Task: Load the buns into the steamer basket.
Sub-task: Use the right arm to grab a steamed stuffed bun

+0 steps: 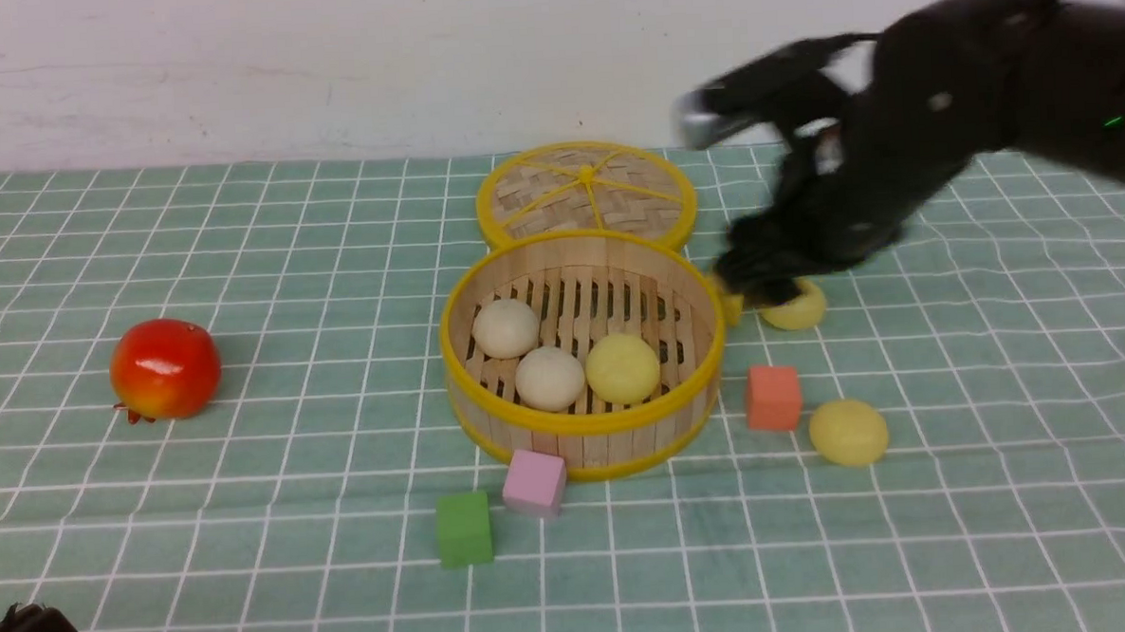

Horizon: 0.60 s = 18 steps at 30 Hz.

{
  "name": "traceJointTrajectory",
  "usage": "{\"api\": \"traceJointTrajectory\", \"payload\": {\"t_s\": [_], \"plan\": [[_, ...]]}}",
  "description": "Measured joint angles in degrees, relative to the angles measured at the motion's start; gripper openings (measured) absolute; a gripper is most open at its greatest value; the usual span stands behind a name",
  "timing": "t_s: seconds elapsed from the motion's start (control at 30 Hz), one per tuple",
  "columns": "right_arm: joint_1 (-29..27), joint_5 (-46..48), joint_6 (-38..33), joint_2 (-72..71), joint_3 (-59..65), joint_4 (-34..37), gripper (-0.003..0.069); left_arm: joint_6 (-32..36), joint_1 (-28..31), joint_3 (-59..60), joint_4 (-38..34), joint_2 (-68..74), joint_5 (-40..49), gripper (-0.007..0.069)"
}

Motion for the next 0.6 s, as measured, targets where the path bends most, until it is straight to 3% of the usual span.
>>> {"api": "traceJointTrajectory", "payload": {"t_s": [0.1, 0.2, 0.37, 0.6], "plan": [[-6.5, 6.9, 3.3, 1.5, 2.4, -0.2, 0.0411, 0.0, 0.0, 0.0, 0.0, 0.0, 0.0, 0.0059], [-9.6, 5.5, 2.4, 3.0, 5.4, 3.8, 0.0356, 0.0, 0.0, 0.0, 0.0, 0.0, 0.0, 0.0059], [-10.4, 0.0, -2.0, 3.7, 8.2, 11.3, 0.0314, 0.0, 0.0, 0.0, 0.0, 0.0, 0.0, 0.0060], [-10.4, -5.2, -4.9, 5.9, 8.4, 16.7, 0.0310, 0.0, 0.0, 0.0, 0.0, 0.0, 0.0, 0.0070]]}}
